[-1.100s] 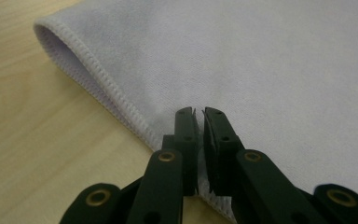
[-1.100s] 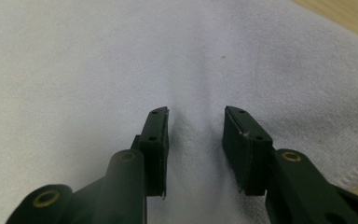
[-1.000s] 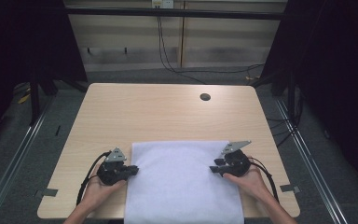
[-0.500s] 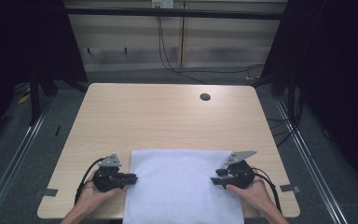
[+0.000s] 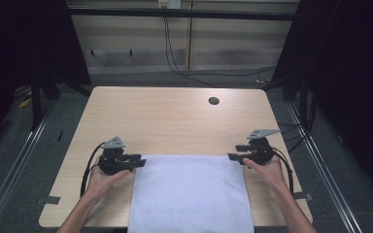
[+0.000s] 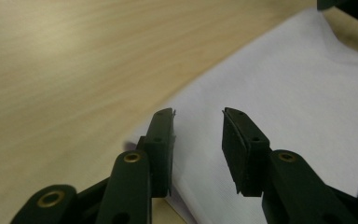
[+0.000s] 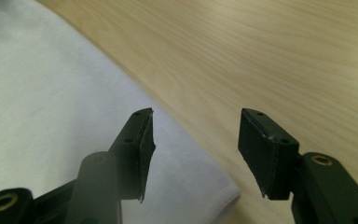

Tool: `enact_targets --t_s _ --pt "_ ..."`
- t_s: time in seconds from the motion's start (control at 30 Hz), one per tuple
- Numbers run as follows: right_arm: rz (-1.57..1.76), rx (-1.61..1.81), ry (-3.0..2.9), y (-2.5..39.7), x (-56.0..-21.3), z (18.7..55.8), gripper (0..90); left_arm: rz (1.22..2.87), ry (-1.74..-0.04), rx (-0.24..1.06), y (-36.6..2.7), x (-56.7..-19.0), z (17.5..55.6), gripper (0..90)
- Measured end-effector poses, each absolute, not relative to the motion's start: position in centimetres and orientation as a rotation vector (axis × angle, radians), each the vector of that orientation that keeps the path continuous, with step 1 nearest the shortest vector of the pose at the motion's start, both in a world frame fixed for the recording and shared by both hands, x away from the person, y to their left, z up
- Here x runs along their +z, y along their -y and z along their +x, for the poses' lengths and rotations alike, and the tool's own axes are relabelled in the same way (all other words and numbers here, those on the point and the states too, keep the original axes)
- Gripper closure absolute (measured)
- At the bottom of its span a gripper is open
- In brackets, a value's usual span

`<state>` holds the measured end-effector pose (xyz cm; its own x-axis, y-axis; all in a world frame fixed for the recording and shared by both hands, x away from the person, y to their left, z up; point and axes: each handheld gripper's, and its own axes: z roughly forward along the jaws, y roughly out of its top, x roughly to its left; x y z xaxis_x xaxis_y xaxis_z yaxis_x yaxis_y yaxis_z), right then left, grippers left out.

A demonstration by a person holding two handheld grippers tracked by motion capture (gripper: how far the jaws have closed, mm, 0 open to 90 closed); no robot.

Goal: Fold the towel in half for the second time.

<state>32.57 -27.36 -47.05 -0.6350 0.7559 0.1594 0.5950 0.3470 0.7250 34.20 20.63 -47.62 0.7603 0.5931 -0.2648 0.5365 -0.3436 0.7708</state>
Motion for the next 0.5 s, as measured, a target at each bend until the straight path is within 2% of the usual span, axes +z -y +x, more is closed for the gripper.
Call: enact_targets --t_s 0.17,0.37,0.43,0.5 --pt "1.268 1.134 -2.437 28.4 -48.4 33.5 50.4 1.980 -0.914 0.120 -21.7 -48.2 35.5 61.6" --pt "1.247 1.055 -2.478 28.5 -49.5 33.0 56.4 2.034 -0.920 0.124 -21.7 -48.7 35.0 56.2" --pt "1.239 1.047 -2.480 28.5 -49.7 32.9 59.9 2.072 -0.925 0.175 -21.5 -48.9 34.9 54.4" --pt "1.215 1.037 -2.487 28.3 -49.8 32.8 61.7 2.078 -0.926 0.172 -21.4 -49.1 35.0 52.1"
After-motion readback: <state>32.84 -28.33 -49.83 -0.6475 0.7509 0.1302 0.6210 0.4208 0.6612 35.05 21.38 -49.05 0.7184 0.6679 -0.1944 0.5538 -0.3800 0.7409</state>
